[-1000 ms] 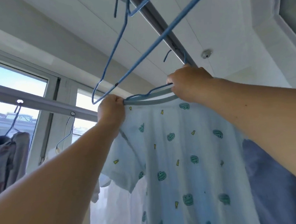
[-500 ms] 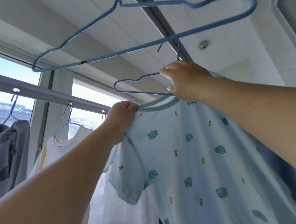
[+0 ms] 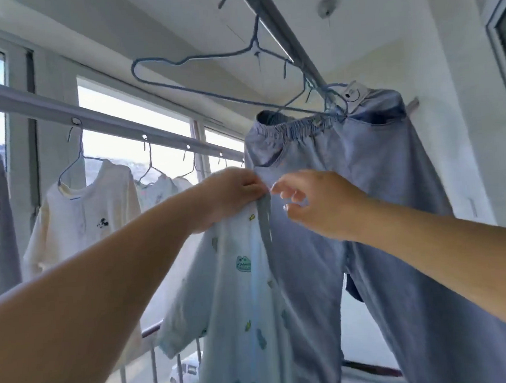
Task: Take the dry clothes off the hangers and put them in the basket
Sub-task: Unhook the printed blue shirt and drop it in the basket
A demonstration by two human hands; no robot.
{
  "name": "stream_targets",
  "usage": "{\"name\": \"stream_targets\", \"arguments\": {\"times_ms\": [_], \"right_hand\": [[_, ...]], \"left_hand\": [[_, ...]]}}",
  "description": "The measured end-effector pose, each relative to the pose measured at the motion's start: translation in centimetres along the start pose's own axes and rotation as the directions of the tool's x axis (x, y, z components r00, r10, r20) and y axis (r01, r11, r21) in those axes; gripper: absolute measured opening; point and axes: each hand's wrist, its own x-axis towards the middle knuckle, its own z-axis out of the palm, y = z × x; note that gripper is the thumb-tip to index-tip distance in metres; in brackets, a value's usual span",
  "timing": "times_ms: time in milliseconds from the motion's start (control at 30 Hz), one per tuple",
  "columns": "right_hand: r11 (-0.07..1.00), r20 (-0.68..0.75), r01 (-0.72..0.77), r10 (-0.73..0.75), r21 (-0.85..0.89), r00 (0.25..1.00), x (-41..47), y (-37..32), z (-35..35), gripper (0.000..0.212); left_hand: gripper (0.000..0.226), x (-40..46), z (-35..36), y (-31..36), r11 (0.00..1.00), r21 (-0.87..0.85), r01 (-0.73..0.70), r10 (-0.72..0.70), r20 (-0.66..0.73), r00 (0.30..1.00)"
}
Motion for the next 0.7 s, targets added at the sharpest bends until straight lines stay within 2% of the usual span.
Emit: {"name": "stream_targets", "arguments": {"times_ms": [67,133,200,267,333,433,533,567,700], "right_hand": [[0.973,0.162,-0.122,0.091,0.194,0.983,-2.2,0.5,1.6,0.033],[0.918,0.332,-0.225,0.112,0.326,0.937,-3.9,0.9,3.1,0.036],[0.880,0.492,-0.291,0.077,0.376,0.867,-5.7,0.9,4.8,0.043],[0.841,0.592,-0.349,0.043,0.414,0.805,-6.8,0.9,6.4,0.050],[0.793,0.655,-0.398,-0.001,0.461,0.756,-8.0,0.7,7.9,0.053],[0.724,0.728,-0.454,-0.094,0.518,0.680,-9.4,0.4,10.1,0.048],[0.676,0.753,-0.494,-0.140,0.547,0.643,-11.0,0.6,12.3,0.042],[0.684,0.766,-0.492,-0.154,0.539,0.625,-11.3,0.7,12.6,0.040],[0.743,0.863,-0.502,-0.200,0.442,0.464,-14.0,1.6,14.6,0.023]], "left_hand": [[0.021,-1.1,1.0,-0.5,0.998,0.044,0.036,-0.040,0.087,0.995],[0.022,-2.0,1.4,-1.2,0.996,0.061,0.068,-0.078,0.171,0.982],[0.021,-3.2,2.0,-1.9,0.994,0.063,0.094,-0.106,0.246,0.963],[0.018,-4.1,2.4,-2.3,0.991,0.060,0.117,-0.130,0.290,0.948],[0.018,-5.1,2.9,-2.7,0.988,0.034,0.149,-0.152,0.320,0.935],[0.019,-6.5,3.9,-3.5,0.977,-0.025,0.213,-0.191,0.353,0.916],[0.017,-8.3,5.2,-4.7,0.971,-0.033,0.237,-0.209,0.371,0.905],[0.017,-8.7,5.4,-4.8,0.969,-0.040,0.244,-0.213,0.371,0.904],[0.024,-10.8,7.0,-5.9,0.938,-0.085,0.336,-0.280,0.388,0.878]]}}
